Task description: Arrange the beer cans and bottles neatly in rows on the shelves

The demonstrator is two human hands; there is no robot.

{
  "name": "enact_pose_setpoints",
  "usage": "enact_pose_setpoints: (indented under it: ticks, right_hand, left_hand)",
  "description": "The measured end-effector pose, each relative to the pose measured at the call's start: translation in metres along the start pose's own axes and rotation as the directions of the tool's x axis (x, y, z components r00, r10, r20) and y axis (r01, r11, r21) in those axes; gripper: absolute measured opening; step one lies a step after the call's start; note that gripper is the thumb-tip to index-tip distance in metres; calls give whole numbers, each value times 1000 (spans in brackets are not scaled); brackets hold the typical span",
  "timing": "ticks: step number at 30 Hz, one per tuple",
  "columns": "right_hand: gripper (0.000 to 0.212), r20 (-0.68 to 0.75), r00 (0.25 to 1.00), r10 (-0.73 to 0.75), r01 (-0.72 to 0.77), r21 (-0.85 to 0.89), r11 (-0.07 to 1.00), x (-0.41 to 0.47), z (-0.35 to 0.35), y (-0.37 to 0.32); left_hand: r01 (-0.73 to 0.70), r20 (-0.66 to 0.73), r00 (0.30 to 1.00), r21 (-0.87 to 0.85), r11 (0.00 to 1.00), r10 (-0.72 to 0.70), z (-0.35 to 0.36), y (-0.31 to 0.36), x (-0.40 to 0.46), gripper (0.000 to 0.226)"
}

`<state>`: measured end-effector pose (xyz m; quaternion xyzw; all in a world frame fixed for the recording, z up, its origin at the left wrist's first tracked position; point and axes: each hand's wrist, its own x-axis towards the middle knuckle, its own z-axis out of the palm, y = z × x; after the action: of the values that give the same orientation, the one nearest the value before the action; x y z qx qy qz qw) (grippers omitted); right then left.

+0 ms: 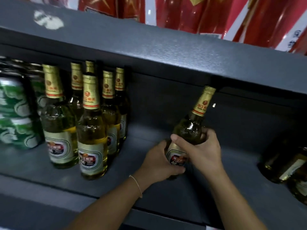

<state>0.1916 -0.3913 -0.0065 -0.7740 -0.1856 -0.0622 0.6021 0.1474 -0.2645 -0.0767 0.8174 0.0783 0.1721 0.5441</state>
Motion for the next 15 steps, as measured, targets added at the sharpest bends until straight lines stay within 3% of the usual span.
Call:
enact_pose_setpoints:
  ticks: [5,9,15]
  right_hand:
    - [65,204,979,-29,2,133,991,3,21,-4]
    - [61,357,934,-17,-39,151,988,10,37,-5]
    - [51,356,934,6,-63,148,987,13,64,-8]
  left_hand:
    - [94,-10,995,-223,970,-99,-34,-14,0,64]
    - [132,-12,990,-277,952,-140,-49,-27,1,67]
    - [111,-71,988,-314,943,-140,-55,-40,2,70]
